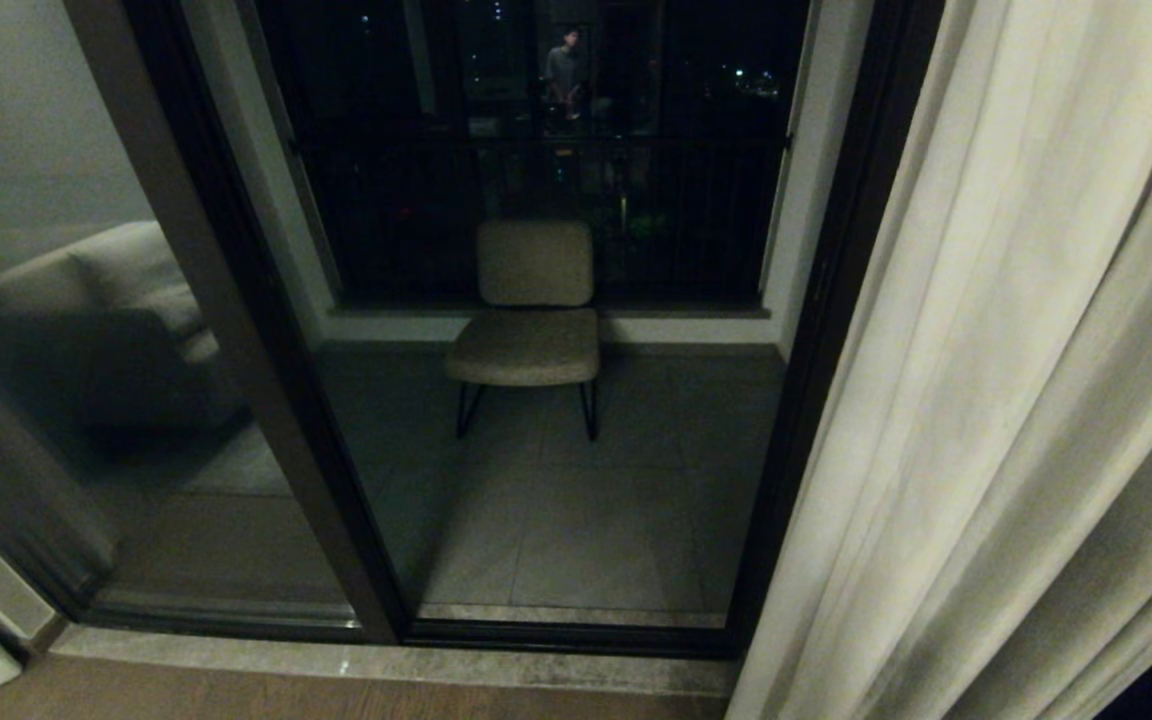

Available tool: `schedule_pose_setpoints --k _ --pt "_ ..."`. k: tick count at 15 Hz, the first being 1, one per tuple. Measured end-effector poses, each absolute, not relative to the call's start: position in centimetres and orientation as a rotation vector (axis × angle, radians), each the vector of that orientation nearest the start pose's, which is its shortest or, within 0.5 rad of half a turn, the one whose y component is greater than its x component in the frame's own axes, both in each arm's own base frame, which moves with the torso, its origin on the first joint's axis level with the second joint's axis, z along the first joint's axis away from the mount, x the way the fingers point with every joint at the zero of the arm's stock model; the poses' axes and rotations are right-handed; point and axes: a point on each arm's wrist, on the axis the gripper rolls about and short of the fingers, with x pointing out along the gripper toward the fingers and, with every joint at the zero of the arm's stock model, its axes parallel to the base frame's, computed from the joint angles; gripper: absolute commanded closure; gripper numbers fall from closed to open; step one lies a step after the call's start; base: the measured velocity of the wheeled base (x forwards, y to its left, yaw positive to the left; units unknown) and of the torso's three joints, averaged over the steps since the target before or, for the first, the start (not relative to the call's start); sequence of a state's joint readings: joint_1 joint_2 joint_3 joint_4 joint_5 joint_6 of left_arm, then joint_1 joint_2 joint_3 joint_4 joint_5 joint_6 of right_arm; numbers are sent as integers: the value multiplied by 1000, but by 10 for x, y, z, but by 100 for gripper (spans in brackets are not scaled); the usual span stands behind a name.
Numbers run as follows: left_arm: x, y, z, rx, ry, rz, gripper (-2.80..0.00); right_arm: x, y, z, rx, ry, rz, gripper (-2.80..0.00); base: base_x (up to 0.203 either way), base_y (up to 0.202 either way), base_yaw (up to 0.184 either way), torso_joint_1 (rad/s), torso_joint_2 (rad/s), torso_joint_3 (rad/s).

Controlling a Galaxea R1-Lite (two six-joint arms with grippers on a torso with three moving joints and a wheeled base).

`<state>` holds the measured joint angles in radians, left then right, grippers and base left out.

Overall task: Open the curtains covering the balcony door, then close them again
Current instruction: Close the inner curtains on both sides

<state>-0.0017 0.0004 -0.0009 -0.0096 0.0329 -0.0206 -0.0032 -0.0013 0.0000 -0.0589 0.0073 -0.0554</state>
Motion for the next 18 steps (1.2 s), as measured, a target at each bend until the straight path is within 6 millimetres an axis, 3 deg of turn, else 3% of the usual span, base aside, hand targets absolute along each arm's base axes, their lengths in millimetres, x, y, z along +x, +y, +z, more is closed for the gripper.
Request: schedule_pose_setpoints --k 5,10,15,16,18 --pt "-23 1 77 -21 -10 30 0 -20 1 88 -97 -23 34 0 0 0 0 0 0 0" --pt "-23 1 77 -22 -11 31 0 -4 3 159 -51 -47 157 0 0 0 0 0 0 0" --pt "-23 1 77 -21 -10 32 0 51 5 234 -19 -83 184 0 0 0 0 0 0 0" --pt "-23 1 77 -21 -10 32 0 65 6 244 -18 -102 186 -280 0 0 0 0 0 0" --pt "-23 1 77 -21 -9 31 0 95 7 265 -20 -145 186 -280 0 0 0 0 0 0"
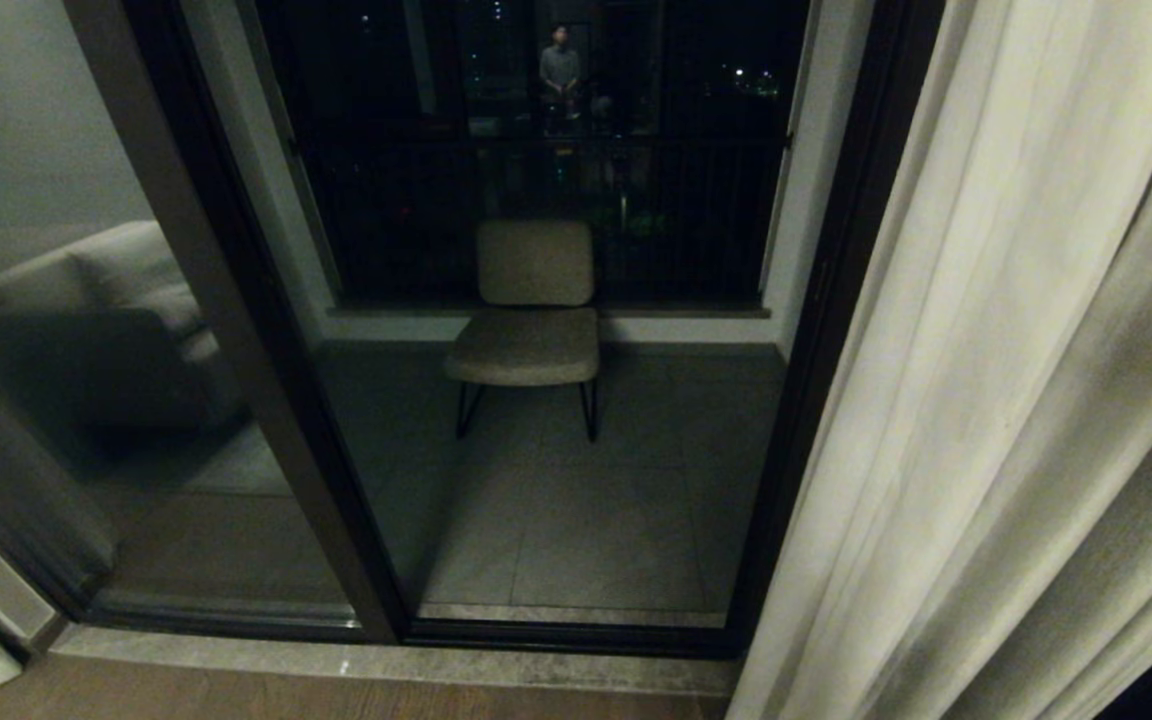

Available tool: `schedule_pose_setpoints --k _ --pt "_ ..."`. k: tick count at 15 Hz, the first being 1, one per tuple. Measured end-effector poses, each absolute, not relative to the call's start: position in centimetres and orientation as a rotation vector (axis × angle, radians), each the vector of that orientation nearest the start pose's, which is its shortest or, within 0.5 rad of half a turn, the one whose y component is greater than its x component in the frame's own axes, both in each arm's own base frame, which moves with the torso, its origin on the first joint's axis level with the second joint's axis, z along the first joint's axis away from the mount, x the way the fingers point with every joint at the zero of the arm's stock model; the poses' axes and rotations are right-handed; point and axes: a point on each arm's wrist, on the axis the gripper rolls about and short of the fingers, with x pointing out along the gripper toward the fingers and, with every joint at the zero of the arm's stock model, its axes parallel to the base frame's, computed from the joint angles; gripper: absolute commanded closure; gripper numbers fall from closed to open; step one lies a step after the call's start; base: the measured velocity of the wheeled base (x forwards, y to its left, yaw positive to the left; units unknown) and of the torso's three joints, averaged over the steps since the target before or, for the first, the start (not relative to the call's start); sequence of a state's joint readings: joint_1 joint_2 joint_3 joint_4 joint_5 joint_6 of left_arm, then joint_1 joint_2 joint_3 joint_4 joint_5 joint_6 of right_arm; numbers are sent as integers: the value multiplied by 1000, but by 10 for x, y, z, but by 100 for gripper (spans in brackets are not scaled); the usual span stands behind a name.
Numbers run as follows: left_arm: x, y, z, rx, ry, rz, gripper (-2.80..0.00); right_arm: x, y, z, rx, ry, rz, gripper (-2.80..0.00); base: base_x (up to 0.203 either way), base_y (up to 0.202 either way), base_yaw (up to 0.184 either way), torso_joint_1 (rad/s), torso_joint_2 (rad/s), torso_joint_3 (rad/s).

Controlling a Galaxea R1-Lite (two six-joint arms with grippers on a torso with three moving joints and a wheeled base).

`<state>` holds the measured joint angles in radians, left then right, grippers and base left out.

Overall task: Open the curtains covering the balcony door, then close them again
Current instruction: Close the inner curtains on both sides

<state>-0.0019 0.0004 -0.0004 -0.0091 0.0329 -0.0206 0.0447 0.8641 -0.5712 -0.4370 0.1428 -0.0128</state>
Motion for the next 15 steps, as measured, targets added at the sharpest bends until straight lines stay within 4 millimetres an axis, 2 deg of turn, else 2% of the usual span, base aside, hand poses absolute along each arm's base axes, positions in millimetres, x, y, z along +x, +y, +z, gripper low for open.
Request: schedule_pose_setpoints --k 3,7,11,15 --pt "-23 1 77 -21 -9 31 0 136 9 285 -22 -156 182 -280 0 0 0 0 0 0" --pt "-23 1 77 -21 -10 30 0 181 9 296 -23 -145 131 -280 0 0 0 0 0 0" --pt "-23 1 77 -21 -10 31 0 229 7 306 -34 -211 -14 -280 0 0 0 0 0 0" --pt "-23 1 77 -21 -10 31 0 274 7 307 -64 -198 -93 -280 0 0 0 0 0 0"
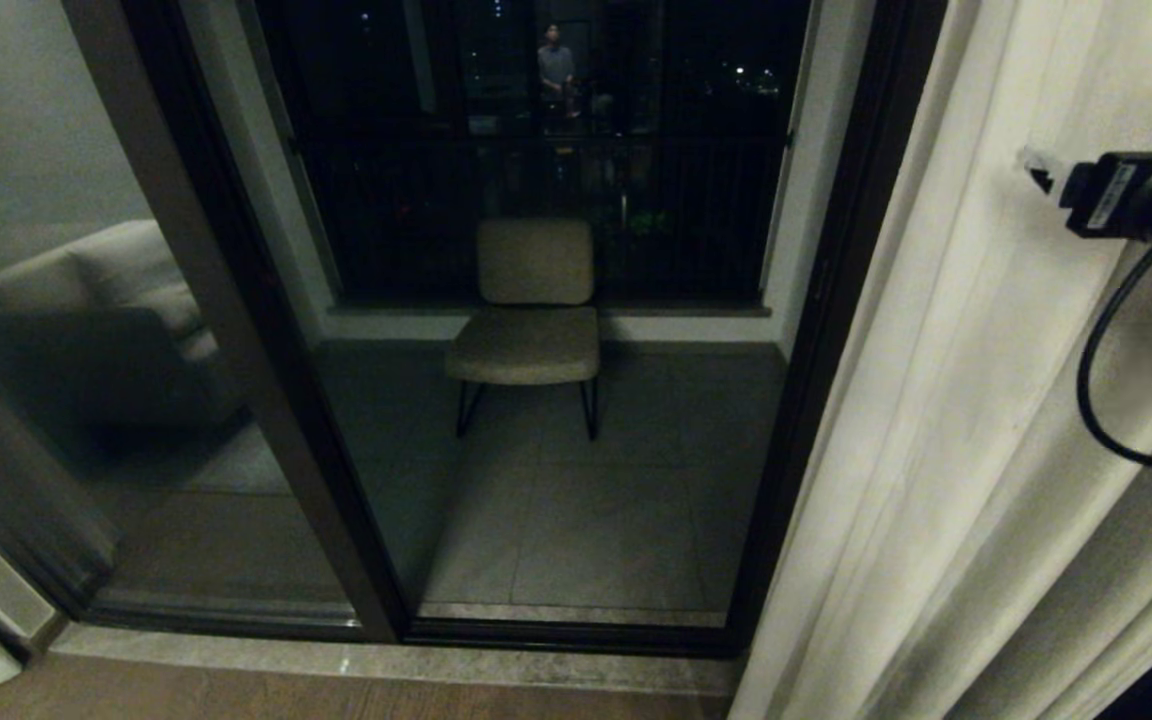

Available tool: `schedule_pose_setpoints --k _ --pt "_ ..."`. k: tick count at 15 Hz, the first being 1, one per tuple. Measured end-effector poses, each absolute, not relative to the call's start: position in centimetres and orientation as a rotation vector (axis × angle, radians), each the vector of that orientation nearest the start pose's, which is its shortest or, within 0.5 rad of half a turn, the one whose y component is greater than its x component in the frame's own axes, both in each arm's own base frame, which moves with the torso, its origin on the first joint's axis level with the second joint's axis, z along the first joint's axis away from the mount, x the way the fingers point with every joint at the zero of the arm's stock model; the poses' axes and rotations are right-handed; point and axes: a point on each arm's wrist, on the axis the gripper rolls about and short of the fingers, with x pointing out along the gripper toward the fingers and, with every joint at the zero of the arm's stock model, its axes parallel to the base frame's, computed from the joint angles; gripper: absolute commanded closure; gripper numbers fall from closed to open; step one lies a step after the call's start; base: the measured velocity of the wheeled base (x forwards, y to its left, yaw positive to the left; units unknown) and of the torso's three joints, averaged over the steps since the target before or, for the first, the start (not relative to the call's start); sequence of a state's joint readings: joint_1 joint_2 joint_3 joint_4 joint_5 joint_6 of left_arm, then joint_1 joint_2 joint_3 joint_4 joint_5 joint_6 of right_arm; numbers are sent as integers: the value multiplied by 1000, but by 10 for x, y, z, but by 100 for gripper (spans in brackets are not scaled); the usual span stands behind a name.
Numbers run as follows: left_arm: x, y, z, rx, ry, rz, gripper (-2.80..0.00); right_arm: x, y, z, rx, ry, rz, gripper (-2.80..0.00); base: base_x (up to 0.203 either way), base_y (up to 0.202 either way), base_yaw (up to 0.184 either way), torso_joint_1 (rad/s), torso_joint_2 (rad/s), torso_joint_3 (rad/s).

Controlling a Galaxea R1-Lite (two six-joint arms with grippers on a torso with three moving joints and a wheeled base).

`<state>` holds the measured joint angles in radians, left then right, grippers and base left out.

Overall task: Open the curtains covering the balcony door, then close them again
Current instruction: Close the inner curtains on both sides

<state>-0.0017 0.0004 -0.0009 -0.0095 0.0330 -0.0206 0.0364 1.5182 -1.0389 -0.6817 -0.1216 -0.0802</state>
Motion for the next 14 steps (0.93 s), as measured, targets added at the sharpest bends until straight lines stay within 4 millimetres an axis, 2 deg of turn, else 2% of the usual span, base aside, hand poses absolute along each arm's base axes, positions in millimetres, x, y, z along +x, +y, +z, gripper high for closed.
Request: schedule_pose_setpoints --k 4,8,11,14 --pt "-23 1 77 -21 -11 31 0 315 8 308 -59 -205 -135 -280 0 0 0 0 0 0" --pt "-23 1 77 -21 -10 31 0 341 -1 303 -60 -195 -190 -280 0 0 0 0 0 0" --pt "-23 1 77 -21 -10 31 0 347 -6 299 -62 -185 -201 -280 0 0 0 0 0 0" --pt "-23 1 77 -21 -10 31 0 339 -5 306 -66 -197 -198 -280 0 0 0 0 0 0"
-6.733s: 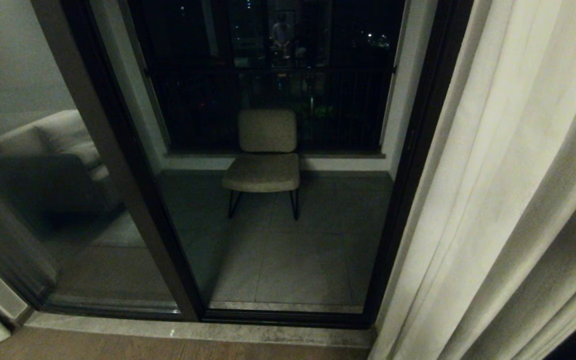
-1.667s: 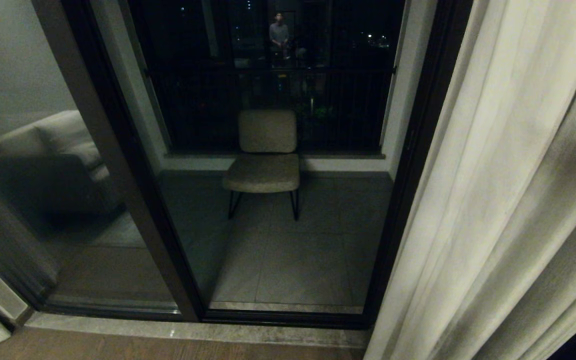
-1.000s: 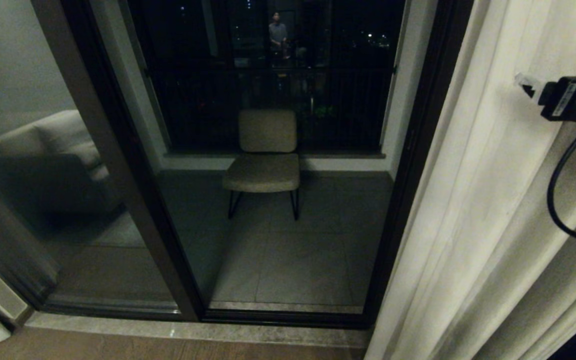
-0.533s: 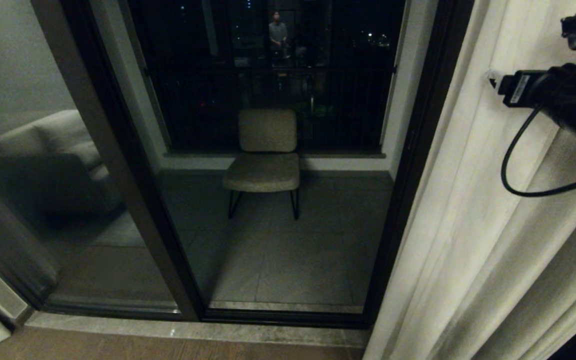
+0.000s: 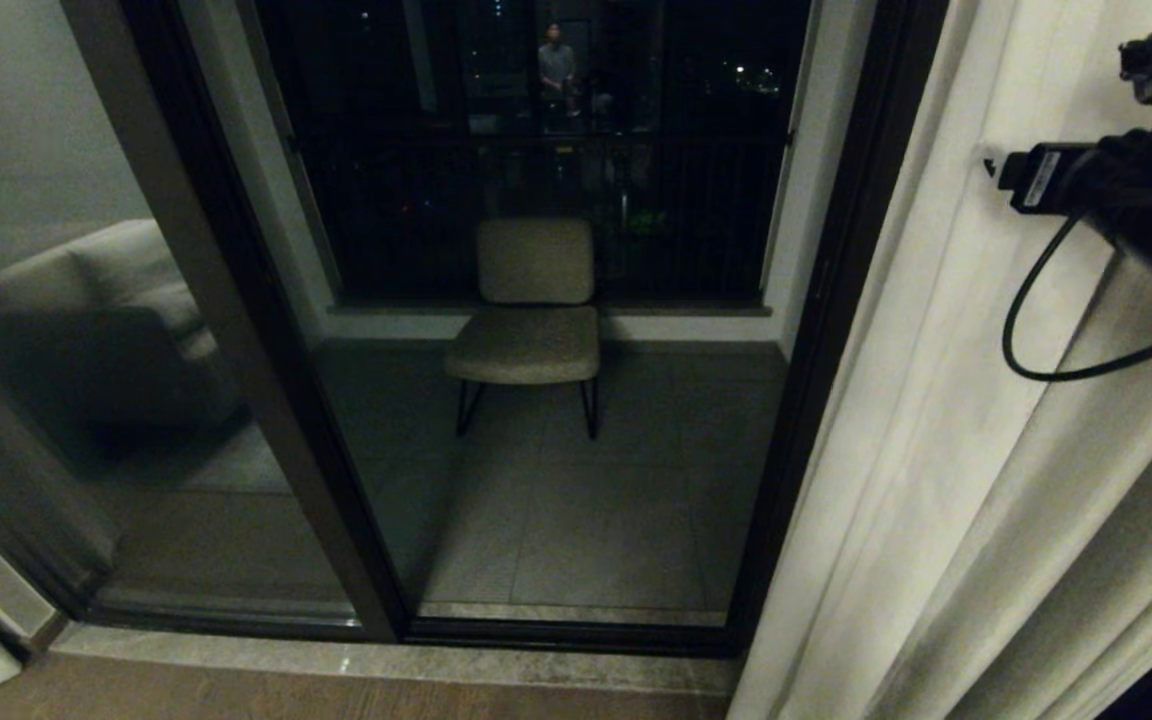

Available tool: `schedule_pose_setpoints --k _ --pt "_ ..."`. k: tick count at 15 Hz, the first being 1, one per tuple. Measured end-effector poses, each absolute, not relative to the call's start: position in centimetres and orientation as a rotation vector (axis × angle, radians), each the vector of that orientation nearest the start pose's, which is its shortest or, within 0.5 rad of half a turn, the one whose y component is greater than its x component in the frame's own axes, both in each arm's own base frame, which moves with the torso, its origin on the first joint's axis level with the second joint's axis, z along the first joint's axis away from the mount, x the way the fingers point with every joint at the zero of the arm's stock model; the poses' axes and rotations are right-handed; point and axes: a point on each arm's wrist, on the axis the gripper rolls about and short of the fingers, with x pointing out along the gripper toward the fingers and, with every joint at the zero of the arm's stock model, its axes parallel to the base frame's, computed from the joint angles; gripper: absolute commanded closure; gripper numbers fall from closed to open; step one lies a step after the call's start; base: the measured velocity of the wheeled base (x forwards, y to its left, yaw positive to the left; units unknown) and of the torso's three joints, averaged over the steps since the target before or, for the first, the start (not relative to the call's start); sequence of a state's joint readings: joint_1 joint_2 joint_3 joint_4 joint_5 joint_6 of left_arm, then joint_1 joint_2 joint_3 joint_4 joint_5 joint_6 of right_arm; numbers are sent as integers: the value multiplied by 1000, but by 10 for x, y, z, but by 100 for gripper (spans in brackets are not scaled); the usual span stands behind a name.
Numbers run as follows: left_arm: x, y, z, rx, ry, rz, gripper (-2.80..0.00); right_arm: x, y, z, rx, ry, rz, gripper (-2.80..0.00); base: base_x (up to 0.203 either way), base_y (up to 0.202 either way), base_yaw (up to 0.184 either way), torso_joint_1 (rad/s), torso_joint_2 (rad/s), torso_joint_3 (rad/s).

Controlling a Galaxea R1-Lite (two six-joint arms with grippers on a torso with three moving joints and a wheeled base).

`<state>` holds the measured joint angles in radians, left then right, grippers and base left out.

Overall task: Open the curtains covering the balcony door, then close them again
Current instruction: Close the inner curtains on both sides

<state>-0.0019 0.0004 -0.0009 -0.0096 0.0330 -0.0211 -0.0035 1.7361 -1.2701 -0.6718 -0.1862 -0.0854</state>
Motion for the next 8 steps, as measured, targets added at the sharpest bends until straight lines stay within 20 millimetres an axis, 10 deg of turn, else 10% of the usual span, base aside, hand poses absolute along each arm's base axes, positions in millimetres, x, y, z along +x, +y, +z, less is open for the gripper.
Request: schedule_pose_setpoints --k 8 --pt "-23 1 77 -21 -11 31 0 257 -8 316 -95 -176 -211 -280 0 0 0 0 0 0"
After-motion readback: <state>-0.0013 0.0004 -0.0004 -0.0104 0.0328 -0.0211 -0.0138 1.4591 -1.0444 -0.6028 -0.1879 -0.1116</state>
